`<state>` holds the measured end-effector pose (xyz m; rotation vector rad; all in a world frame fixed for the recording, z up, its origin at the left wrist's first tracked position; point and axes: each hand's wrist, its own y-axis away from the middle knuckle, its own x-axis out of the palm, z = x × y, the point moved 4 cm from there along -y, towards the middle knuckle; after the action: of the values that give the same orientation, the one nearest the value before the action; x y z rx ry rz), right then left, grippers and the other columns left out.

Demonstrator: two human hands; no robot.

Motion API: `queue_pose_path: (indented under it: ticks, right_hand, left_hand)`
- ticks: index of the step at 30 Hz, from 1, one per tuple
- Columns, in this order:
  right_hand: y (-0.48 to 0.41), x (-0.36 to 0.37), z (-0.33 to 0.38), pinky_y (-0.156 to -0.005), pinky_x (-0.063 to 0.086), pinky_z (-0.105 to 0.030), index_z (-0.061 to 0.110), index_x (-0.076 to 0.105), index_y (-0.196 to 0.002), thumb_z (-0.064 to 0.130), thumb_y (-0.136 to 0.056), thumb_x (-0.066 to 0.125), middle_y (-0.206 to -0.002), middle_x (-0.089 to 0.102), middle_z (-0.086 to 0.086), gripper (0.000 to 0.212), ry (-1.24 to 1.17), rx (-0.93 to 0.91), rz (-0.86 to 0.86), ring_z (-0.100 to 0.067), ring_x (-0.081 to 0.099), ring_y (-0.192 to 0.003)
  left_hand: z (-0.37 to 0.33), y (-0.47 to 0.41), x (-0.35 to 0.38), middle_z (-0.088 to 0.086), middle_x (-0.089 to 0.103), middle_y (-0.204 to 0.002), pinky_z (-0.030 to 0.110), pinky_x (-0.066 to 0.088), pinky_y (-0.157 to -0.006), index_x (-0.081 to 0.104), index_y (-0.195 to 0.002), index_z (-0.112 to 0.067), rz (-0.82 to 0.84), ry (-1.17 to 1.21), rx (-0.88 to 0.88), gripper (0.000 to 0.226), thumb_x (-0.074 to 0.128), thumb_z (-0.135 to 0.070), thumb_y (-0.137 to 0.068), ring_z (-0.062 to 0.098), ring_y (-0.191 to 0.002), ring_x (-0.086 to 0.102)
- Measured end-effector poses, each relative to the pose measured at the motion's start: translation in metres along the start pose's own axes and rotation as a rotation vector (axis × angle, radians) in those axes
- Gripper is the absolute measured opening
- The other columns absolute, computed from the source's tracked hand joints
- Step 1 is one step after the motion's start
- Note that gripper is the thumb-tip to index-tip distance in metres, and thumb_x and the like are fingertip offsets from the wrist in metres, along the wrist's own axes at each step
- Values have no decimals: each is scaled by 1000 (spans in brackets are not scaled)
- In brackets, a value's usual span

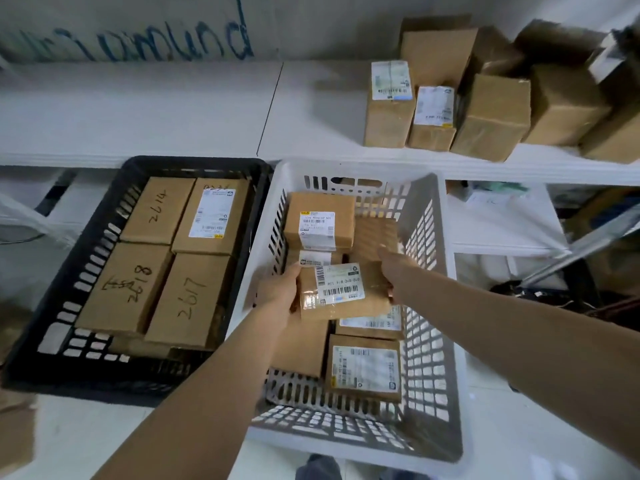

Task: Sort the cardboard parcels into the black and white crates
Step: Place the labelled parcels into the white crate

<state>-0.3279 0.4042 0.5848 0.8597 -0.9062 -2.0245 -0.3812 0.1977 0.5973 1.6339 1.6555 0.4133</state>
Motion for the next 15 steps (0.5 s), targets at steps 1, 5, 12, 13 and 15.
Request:
queue_pose_path:
  ticks: [1, 5, 12, 13, 15]
  right_hand:
    - [1, -1, 2, -67, 57, -32, 16, 50, -121, 46, -91, 52, -97, 66, -7, 43, -10, -15, -12, -18, 66, -79]
    - [0, -6, 10, -47, 50, -21, 16, 57, -86, 26, -91, 56, -78, 58, -5, 11, 31, -59, -47, -16, 55, -56]
    - [-5, 18, -1, -82, 51, -32, 7, 56, -92, 17, -90, 57, -109, 65, -12, 10, 11, -20, 20, -22, 61, -92]
    - [-3, 22, -3, -86, 50, -33, 8, 55, -93, 18, -90, 57, -113, 64, -12, 10, -25, -9, 35, -22, 61, -100]
    - [-3, 31, -4, -94, 47, -37, 12, 54, -88, 14, -92, 53, -110, 62, -10, 5, -66, -17, 92, -24, 60, -106]
  left_hand:
    - [0, 2, 2, 12, 70, -99, 41, 58, -78, 62, -105, -7, 23, 6, -21, 25, 63, -27, -89, 28, -91, 68]
    - [-6, -1, 9, 9, 66, -82, 33, 55, -76, 60, -81, -7, 39, -16, -10, 7, 59, -6, -88, 25, -82, 66]
    - [-11, -22, 6, 20, 61, -123, 32, 45, -79, 58, -122, 2, -40, -259, 126, 32, 47, 0, -92, 29, -100, 60]
    - [-10, -24, 4, 18, 61, -125, 30, 45, -81, 57, -125, 1, -60, -285, 146, 35, 45, 1, -92, 32, -107, 60]
    - [-5, -29, 5, 13, 62, -124, 29, 47, -89, 56, -128, -2, -29, -268, 138, 39, 43, 2, -91, 33, -108, 60]
